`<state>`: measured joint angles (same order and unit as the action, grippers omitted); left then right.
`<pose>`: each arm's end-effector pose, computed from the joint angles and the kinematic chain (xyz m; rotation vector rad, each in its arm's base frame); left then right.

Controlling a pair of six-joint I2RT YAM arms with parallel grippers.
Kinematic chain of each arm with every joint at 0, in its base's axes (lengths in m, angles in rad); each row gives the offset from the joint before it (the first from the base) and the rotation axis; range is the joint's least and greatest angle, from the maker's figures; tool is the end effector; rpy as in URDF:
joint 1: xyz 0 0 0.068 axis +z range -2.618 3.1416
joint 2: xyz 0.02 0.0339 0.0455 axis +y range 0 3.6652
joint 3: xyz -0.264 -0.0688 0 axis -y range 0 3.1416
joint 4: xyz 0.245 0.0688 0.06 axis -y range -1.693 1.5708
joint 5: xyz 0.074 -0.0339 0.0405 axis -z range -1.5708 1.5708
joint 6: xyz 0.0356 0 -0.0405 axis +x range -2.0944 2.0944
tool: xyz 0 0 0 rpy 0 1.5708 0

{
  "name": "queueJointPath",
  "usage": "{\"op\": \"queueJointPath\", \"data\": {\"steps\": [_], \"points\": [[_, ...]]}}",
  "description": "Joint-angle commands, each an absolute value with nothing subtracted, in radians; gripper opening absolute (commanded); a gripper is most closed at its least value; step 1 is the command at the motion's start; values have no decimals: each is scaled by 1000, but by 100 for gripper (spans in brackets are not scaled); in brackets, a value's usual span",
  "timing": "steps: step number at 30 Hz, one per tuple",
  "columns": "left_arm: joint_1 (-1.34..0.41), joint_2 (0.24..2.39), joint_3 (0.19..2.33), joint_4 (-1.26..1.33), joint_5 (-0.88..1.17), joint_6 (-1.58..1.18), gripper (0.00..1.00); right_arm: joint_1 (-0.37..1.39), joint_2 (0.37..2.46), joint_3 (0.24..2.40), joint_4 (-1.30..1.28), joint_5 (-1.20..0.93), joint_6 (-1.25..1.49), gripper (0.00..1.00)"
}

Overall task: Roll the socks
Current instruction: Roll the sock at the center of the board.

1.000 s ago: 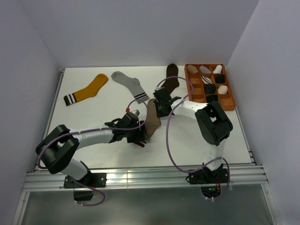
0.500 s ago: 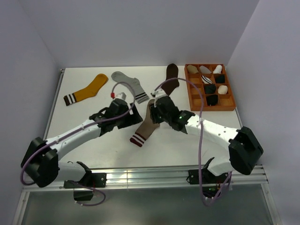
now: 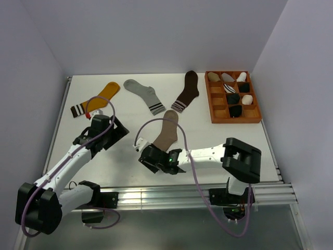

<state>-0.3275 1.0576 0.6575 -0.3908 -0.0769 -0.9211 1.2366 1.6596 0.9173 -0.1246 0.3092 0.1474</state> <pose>0.2058 -0.0670 0.2255 -0.7439 2.3016 -0.5055 0.1199 0.3123 0.1728 -1.1246 2.1216 0.2741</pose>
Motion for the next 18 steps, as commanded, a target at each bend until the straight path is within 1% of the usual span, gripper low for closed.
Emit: {"op": "queueJointPath", "data": {"steps": [1,8,10,11,16,18], "points": [[-310,1014,618,-385,-52,-930,96,1273,1710,994,-120,414,92,56],[-307,1003,603,-385,-44,-910,95,1316,1766,1034,-144,497,68,54],[-307,1003,601,-377,-35,-908,94,1318,1776,1035,-146,499,61,53],[-307,1003,600,-376,-32,-908,94,1319,1781,1035,-146,502,60,50],[-307,1006,589,-362,-17,-907,91,1325,1807,1042,-166,489,49,46],[-307,1008,589,-364,-15,-905,91,1330,1815,1034,-164,479,48,45]]}}
